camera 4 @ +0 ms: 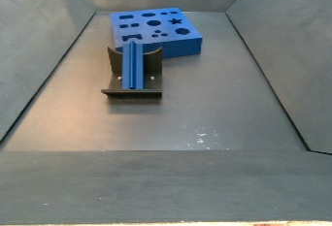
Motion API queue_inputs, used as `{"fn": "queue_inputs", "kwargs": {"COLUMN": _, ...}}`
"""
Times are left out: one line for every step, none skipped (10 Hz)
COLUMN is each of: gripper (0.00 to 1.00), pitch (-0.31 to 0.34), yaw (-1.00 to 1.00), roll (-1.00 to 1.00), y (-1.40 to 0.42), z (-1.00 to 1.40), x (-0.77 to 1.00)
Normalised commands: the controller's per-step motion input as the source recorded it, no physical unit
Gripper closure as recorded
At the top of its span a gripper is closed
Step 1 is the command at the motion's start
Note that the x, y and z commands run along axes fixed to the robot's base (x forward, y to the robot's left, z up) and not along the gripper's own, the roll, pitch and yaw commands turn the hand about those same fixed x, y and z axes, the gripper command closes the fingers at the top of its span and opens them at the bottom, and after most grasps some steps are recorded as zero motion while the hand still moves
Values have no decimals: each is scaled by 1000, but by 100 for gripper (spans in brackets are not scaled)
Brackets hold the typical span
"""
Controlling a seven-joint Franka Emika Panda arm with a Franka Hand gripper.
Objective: Pick up the star object. Move up. Place the star object on the fixture. Regrasp the star object. Move to above the board. Insert the star object.
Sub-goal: Regrasp the star object.
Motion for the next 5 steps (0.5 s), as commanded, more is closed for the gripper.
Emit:
{"fn": "queue_inputs", "kwargs": {"gripper": 0, "pitch": 108, "yaw": 57, "roll": 1000, "y": -41, "z": -18, "x": 88}}
{"fn": "queue_inputs", "kwargs": {"gripper": 0, "pitch": 138, "yaw": 79, "roll": 1000, "y": -44, "z": -16, "x": 97}}
{"fn": "queue_inputs", "kwargs": {"gripper": 0, "pitch": 160, "yaw": 114, "roll": 882, "y": -46, "z": -26, "x": 101}}
{"fn": "queue_inputs", "kwargs": {"gripper": 0, "pitch": 157, "yaw": 128, "roll": 761, "y": -46, "z": -24, "x": 100}}
{"fn": "queue_inputs", "kwargs": {"gripper": 0, "pitch": 133, "yaw": 165, "roll": 458, "y": -51, "z": -24, "x": 99}}
